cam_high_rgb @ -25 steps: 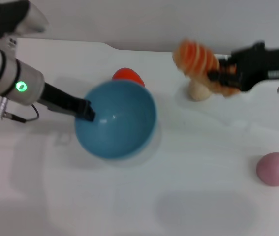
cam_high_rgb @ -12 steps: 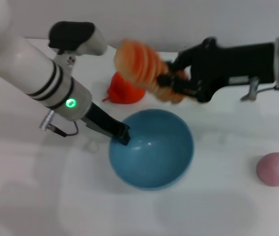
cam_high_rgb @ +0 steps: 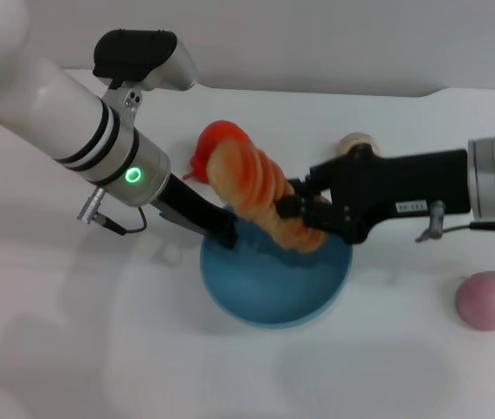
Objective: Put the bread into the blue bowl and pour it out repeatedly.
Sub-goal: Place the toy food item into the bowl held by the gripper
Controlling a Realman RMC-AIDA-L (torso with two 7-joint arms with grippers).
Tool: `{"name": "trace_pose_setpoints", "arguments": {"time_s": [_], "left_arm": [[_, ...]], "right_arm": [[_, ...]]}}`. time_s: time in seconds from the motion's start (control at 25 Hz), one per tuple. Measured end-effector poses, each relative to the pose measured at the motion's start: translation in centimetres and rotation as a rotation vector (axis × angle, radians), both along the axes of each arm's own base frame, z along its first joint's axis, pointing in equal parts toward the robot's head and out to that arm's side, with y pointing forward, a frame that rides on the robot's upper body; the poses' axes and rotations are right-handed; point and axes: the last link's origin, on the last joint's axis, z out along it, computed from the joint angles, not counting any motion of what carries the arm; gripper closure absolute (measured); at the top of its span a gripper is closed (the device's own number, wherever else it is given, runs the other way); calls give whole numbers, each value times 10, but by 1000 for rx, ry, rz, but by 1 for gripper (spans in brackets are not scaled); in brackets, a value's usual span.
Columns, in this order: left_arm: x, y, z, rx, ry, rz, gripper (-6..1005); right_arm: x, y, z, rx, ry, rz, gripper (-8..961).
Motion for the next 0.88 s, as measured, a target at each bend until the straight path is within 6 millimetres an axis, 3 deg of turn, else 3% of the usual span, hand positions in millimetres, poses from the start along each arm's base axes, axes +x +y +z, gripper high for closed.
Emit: {"name": "trace_pose_setpoints", "arguments": {"time_s": [0.28, 0.88], "left_arm": [[3, 1, -1, 5, -8, -6, 999], [5, 1, -2, 7, -39, -3, 1000]], "right_arm": [[14, -7, -10, -36, -13, -15, 803], [18, -8, 4, -8, -2, -19, 497]]}}
